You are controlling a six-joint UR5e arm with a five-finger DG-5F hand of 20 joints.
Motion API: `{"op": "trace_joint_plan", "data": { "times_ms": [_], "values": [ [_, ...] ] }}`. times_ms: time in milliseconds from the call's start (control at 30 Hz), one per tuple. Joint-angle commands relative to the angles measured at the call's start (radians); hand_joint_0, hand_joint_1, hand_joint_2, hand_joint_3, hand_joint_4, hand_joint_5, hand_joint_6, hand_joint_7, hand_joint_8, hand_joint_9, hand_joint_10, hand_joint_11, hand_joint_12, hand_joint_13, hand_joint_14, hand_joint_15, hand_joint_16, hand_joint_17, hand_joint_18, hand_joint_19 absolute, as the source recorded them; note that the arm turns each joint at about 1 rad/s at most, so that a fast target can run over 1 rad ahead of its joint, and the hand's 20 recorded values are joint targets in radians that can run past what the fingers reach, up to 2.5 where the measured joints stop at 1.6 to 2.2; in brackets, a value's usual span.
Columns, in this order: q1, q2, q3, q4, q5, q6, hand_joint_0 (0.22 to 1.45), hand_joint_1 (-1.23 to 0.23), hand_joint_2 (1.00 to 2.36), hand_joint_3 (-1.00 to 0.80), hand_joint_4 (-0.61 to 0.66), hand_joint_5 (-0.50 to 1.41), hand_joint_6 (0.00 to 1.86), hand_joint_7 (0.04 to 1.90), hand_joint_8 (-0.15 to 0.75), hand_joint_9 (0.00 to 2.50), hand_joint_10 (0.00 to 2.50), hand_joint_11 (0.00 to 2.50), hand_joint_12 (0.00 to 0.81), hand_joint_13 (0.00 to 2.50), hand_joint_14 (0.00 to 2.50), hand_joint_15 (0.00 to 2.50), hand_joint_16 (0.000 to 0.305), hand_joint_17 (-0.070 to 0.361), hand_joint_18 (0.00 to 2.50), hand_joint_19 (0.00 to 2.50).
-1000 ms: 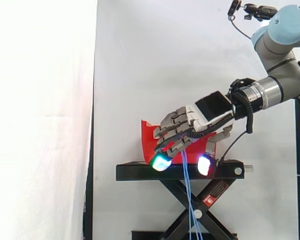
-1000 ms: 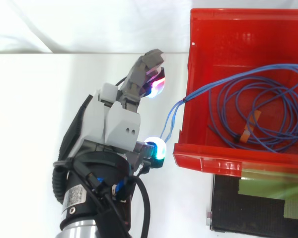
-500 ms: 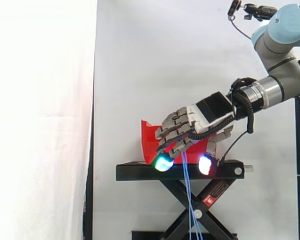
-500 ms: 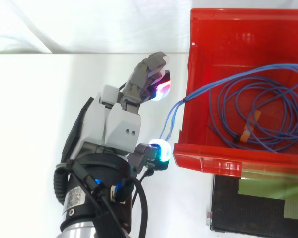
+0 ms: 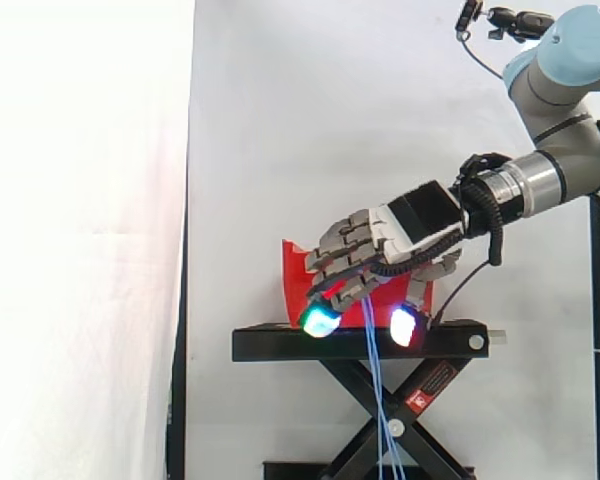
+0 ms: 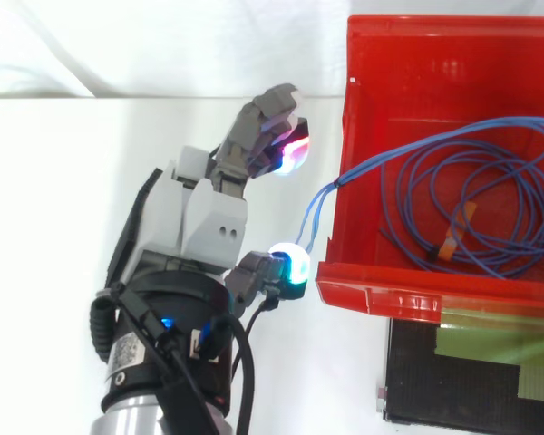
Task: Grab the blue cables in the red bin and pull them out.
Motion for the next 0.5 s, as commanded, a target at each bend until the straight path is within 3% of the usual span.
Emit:
{"op": "trace_joint_plan", "data": {
  "times_ms": [0, 467],
  "values": [
    [0.001, 0.0, 0.0, 0.015, 0.001, 0.0, 0.81, -0.82, 1.0, -1.0, 0.27, 0.52, 0.01, 0.31, 0.299, 0.5, 0.01, 0.4, 0.342, 0.32, 0.01, 0.45, 0.045, 0.101, 0.28, 0.57],
    [0.003, 0.0, 0.0, 0.017, 0.001, -0.006, 0.82, -0.82, 1.0, -1.0, 0.29, 0.6, 0.01, 0.4, 0.299, 0.51, 0.01, 0.42, 0.341, 0.34, 0.01, 0.45, 0.044, 0.099, 0.31, 0.56]
  ]
}}
